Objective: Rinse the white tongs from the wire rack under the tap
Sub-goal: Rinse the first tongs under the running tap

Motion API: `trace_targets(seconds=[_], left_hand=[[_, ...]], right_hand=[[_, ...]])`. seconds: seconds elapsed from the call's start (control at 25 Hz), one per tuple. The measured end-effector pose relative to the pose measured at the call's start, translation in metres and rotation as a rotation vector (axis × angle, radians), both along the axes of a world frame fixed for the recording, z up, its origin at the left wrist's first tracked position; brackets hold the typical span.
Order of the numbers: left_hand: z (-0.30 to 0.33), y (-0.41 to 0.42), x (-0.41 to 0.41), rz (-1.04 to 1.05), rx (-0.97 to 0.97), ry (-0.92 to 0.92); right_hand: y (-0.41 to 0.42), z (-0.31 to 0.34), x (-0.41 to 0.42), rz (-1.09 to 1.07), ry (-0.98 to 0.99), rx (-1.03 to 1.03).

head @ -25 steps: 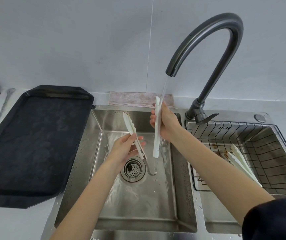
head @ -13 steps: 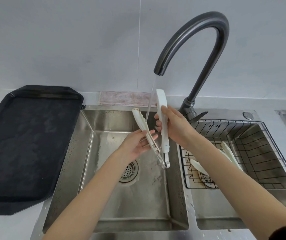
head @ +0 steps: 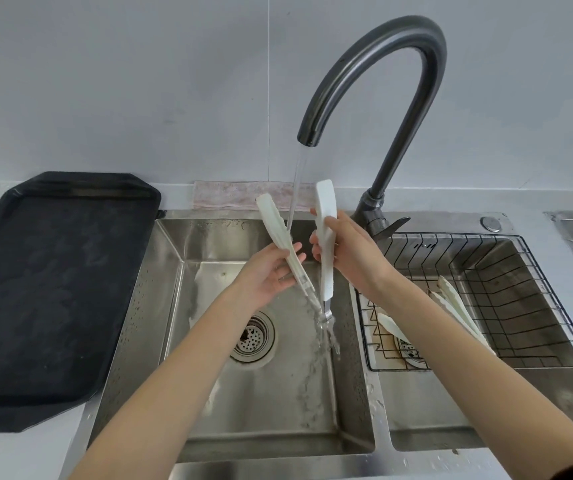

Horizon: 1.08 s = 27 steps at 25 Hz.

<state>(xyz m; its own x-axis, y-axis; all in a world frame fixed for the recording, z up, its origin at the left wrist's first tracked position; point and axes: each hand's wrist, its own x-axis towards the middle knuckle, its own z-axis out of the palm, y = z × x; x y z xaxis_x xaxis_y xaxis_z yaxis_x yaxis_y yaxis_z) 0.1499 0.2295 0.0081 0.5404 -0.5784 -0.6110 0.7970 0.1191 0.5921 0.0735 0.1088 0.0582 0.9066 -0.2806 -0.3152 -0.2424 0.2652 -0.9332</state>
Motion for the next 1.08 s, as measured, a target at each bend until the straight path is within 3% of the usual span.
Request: trace_targets(seconds=[0.2,0.36,0.48,0.64,0.88,1.08], left_hand=[[0.0,0.003,-0.004,-0.068,0.045,-0.04],[-0.007,0.01,-0.008,-0.068,0.089,-0.039],[-0.007,0.017,-0.006,-0.04,0.028,-0.019],[0.003,0.019,-0.003,-0.065,-0.025,-0.069],[0.004,0.012,-0.003,-0.019,-0.105,-0.028],[0.01,-0.001,0.005,0.059,-0.031,0.067]], right_hand=[[-0.002,-0.014,-0.003,-0.132,0.032,0.111],[-0.005,-0.047,-0.004,-0.365,0.157,0.452],[0.001,-0.072,-0.003,-0.423,0.237,0.638],[0.021,-0.096,0.004,-0.391,0.357,0.708],[0.036,-0.082,0.0,-0.296,0.395,0.708],[0.024,-0.095,0.007,-0.352,0.415,0.76]])
